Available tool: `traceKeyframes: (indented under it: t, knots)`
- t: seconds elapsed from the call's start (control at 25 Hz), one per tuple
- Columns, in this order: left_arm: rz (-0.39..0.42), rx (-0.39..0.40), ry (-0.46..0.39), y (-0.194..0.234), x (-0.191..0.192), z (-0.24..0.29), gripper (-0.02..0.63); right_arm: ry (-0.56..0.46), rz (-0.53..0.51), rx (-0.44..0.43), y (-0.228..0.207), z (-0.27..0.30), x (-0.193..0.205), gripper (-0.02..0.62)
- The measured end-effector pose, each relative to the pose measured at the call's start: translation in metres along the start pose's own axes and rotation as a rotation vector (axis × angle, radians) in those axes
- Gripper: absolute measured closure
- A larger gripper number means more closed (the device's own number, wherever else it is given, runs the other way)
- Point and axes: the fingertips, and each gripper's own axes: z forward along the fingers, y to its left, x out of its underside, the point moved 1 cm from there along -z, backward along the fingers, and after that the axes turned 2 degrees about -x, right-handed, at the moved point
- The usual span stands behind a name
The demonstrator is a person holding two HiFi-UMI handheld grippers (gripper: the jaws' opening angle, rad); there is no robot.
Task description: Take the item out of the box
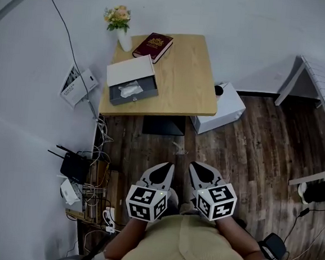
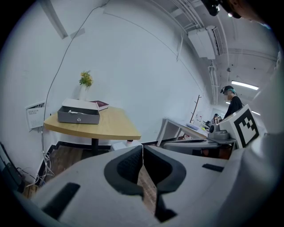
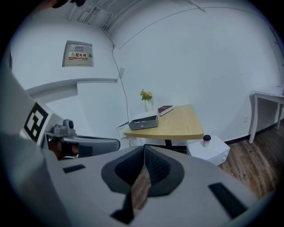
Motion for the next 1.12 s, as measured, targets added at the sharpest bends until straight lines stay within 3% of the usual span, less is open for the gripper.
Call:
traceKeyframes:
  t: [0.4,0.64,1.12]
  knots:
    - [-0.01,0.034,-0.02,0.052,-0.029,0.027,0.581,0.02,0.002,0.025,-0.007,0.059,-0.023,0.566]
    - [-0.041,-0.002,-0.005,0.103,-0.039,0.038,0.581,0.039,-0.011,0.001,0.0,0.107,-0.039,0.566]
    - [-0.026,-0.048,-0.006,0.192,-0.077,0.056,0.581,0.066,-0.02,-0.027,0.015,0.192,-0.074,0.565]
